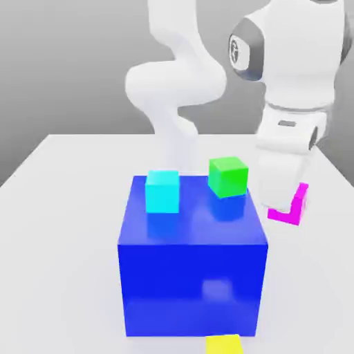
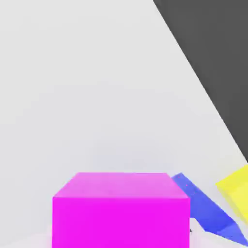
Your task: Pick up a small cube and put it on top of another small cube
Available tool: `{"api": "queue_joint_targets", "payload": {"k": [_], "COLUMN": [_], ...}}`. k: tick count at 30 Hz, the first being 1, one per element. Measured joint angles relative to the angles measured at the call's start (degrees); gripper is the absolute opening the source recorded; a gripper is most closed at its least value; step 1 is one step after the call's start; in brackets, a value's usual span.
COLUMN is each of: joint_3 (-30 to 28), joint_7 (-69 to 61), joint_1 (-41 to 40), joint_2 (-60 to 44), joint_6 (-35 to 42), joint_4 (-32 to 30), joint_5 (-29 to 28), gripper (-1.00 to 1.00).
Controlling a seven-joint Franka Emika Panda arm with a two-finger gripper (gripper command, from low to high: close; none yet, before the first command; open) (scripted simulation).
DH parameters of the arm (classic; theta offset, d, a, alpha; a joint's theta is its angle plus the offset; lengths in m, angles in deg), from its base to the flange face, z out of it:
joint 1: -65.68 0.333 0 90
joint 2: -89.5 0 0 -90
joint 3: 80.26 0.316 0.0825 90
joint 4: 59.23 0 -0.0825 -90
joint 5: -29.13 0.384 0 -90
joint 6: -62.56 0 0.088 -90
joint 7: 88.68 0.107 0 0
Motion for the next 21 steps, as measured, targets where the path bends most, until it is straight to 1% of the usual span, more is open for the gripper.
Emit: {"api": "queue_joint_targets", "payload": {"k": [12, 14, 17, 18, 21], "joint_3": [2.3, 2.8, 3.3, 3.5, 3.5], "joint_7": [13.0, 14.2, 14.4, 14.4, 14.4], "joint_1": [-5.4, -6.1, -6.4, -6.4, -6.4], "joint_2": [25.1, 26.9, 25.5, 25.0, 25.0], "joint_6": [16.2, 15.8, 9.6, 7.9, 7.9], "joint_4": [-8.4, -10.6, -15.4, -16.5, -16.5], "joint_5": [-2.4, -2.5, -2.1, -2.0, -2.0], "gripper": [-1.00, -1.00, -1.00, 1.00, 1.00]}}
